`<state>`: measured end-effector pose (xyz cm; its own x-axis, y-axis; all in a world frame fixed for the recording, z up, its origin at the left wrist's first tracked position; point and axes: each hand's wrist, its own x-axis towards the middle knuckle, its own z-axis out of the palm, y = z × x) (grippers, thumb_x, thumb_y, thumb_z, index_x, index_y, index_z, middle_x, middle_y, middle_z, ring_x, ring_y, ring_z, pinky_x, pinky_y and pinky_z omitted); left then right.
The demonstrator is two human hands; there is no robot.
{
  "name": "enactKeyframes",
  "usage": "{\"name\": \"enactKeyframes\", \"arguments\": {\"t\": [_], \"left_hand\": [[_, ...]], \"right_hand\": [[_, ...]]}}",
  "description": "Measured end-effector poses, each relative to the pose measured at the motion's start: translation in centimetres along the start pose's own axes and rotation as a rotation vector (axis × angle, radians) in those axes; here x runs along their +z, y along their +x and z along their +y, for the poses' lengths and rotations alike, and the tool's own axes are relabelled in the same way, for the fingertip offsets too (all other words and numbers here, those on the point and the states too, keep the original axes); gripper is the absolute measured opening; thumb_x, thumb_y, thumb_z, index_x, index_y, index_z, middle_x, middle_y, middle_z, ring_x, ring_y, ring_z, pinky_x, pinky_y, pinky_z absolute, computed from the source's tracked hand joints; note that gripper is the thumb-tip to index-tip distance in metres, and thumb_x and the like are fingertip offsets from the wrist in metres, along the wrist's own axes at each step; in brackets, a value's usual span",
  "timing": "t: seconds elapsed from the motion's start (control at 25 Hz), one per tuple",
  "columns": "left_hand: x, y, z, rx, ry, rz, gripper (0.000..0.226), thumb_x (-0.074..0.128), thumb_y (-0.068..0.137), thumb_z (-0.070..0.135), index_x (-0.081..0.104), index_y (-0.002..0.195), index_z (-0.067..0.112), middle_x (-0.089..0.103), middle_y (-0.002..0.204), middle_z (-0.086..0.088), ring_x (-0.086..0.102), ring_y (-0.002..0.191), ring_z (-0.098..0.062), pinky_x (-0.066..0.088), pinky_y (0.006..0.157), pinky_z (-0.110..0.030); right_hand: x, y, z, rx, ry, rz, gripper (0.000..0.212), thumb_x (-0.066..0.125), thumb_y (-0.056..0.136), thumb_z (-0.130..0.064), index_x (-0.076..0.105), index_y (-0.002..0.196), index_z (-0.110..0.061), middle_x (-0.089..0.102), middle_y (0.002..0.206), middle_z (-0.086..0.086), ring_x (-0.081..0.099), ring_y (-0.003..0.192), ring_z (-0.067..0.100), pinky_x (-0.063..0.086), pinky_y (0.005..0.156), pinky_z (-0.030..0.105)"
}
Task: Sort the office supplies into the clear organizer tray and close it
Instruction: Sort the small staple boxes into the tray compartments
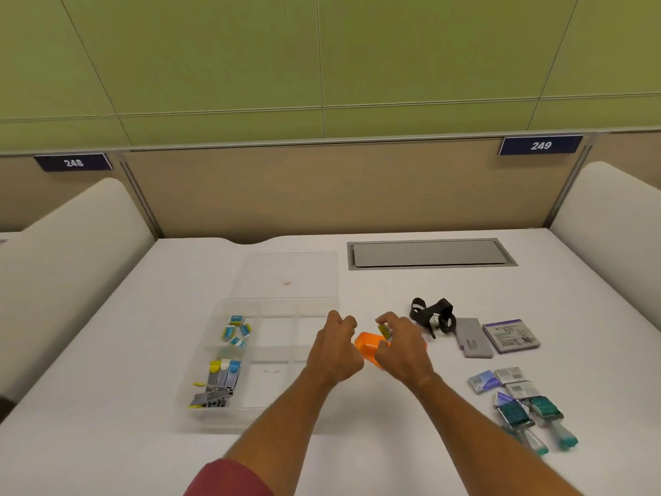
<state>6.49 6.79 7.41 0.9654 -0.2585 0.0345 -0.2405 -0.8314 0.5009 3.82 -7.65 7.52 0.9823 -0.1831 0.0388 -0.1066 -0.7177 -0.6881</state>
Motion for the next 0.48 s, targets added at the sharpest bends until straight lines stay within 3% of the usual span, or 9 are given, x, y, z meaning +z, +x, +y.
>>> {"name": "enactKeyframes", "arguments": {"t": [0.24,0.48], "left_hand": [[-3.4,-0.6,-5.7,-0.026,0.03,0.023,0.053,0.068,0.074,-0.005,0.053,0.121,0.013,0.047,0.116,-0.005,0.059,0.096,-0.022,0.047,0.076,-0.021],[-5.9,-1.0,-11.0,-0.022,0.032,0.088,0.025,0.062,0.084,0.007,0.056,0.109,0.008,0.057,0.111,-0.008,0.056,0.099,-0.025,0.043,0.079,-0.029]], "right_hand": [[4.1,0.2,-4.9,-0.038,-0.019,-0.039,0.054,0.065,0.075,0.0,0.055,0.126,-0.015,0.057,0.127,0.006,0.054,0.116,0.023,0.042,0.095,0.026],[7.6,0.3,-8.0,-0.082,-0.062,-0.054,0.047,0.066,0.08,0.0,0.056,0.125,-0.011,0.06,0.124,0.008,0.057,0.111,0.025,0.046,0.095,0.03]]}}
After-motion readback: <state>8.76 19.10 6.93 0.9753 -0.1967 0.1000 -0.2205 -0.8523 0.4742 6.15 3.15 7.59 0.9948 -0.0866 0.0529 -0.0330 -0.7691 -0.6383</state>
